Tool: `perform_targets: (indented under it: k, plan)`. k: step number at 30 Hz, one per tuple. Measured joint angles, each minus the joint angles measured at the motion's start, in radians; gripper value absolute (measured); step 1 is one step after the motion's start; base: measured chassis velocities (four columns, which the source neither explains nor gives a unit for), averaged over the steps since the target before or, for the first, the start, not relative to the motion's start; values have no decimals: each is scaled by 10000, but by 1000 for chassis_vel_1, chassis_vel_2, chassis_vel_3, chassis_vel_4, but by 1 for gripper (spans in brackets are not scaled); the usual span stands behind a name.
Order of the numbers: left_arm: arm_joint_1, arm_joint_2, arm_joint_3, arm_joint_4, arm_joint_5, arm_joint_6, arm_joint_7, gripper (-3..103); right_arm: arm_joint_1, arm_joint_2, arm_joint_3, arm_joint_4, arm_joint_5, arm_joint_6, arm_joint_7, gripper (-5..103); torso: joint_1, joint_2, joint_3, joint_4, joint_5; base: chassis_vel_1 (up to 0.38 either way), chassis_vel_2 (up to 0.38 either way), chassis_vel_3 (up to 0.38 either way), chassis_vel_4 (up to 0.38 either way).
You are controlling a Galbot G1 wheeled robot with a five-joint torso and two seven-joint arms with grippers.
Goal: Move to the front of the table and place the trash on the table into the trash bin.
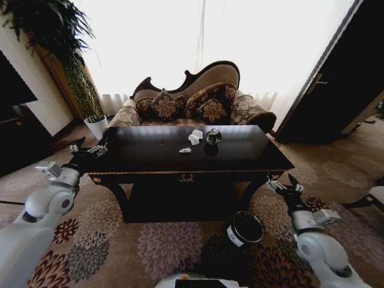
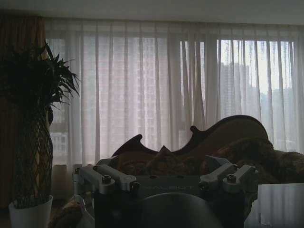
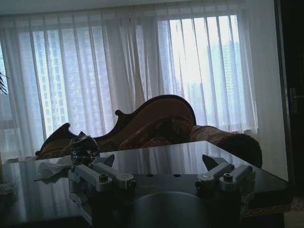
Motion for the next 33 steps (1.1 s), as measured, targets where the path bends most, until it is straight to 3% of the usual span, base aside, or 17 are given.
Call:
perform_targets:
  k: [11, 17, 20, 27, 33]
  plan:
    - [0, 0, 0, -1, 0, 0, -1, 100, 1636, -1263, -1610, -530, 105, -539, 230, 100, 1, -1, 1, 0, 0, 0, 0, 0, 0]
    - [0, 0, 0, -1, 0, 0, 2, 100, 3338, -1960, -2973, -1352, 514, -808, 303, 100, 1, -2, 1, 0, 1, 0, 0, 0, 0]
    - [0, 0, -1, 0, 0, 0, 0, 100, 5034, -2331, -4251, -2135, 769, -876, 309, 100, 1, -2, 1, 0, 1, 0, 0, 0, 0]
    - [0, 0, -1, 1, 0, -1, -2, 100, 7170, -2514, -6328, -3265, 1198, -880, 297, 100, 2, -2, 2, 0, 2, 0, 0, 0, 0]
    - [0, 0, 0, 0, 0, -1, 0, 100, 9322, -2133, -8059, -4453, 1457, -859, 161, 100, 2, -2, 0, 2, -4, 0, 0, 0, 0]
